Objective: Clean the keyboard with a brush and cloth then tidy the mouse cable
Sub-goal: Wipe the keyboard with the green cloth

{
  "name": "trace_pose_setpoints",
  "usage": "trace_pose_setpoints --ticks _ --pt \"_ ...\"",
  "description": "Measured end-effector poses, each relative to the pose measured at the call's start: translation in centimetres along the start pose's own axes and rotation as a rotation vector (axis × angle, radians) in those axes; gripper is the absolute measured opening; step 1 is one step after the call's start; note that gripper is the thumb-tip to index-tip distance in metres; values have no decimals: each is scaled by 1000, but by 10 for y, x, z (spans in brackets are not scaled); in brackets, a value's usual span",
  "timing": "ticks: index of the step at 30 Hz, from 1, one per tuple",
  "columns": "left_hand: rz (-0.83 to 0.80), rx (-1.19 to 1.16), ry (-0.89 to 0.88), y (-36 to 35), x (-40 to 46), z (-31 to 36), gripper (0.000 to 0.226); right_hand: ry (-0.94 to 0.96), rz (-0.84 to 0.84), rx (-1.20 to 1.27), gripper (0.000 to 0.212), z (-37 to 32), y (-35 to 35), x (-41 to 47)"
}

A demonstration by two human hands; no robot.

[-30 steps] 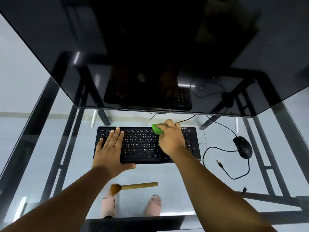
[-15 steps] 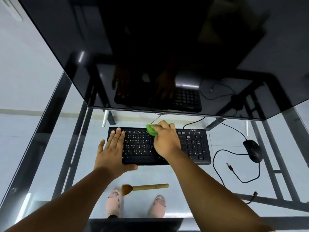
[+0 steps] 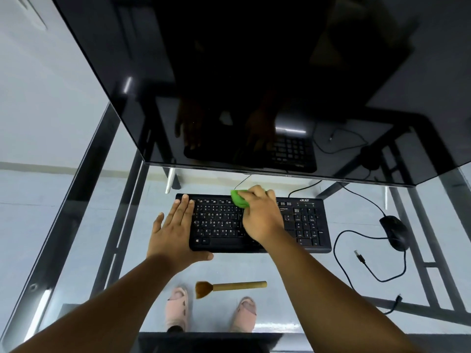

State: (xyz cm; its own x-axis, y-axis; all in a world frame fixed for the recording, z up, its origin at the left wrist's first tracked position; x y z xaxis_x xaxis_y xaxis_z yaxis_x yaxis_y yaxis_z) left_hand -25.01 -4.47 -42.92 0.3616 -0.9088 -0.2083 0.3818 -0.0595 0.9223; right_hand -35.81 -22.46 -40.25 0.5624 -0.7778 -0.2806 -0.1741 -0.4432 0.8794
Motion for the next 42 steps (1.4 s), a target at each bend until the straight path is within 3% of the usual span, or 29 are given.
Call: trace_pose_setpoints --ticks 5,9,11,14,20,27,30,36,42 --pt "13 -4 -39 -3 -2 -8 127 114 -74 150 49 14 -2 -15" --pt "133 -4 -52 5 -6 -8 95 -90 32 483 42 48 19 -19" --pt "257 -27 -32 15 -6 -3 73 -221 17 484 37 60 25 -19" --pt "376 -43 -8 25 -1 9 48 -293 -171 398 26 57 21 -19" --pt "421 -240 -46 27 14 35 11 -449 -285 385 20 61 20 -8" --pt "338 -508 109 20 25 46 13 -549 -263 572 17 96 26 -7" --pt "300 -781 213 15 33 63 16 -501 -299 806 22 102 29 -14" --pt "115 -1241 366 0 47 99 46 -295 -424 969 22 103 35 -20" --pt "55 -1378 256 2 46 113 66 -195 -494 1047 26 104 48 -21"
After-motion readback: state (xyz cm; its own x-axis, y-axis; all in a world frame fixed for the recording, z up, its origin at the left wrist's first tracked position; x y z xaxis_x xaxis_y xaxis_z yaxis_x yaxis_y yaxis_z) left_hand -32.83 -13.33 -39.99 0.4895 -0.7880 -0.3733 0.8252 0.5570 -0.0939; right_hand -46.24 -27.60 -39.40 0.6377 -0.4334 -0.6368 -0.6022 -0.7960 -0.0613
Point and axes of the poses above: each hand's wrist, its own x-axis towards the middle knuckle, its own y-axis out of the back of the hand, z = x × y, the point moved 6 cm from there along x, towards the middle knuckle, and after that the axes turned 15 degrees about -y, right-handed, at the moved point
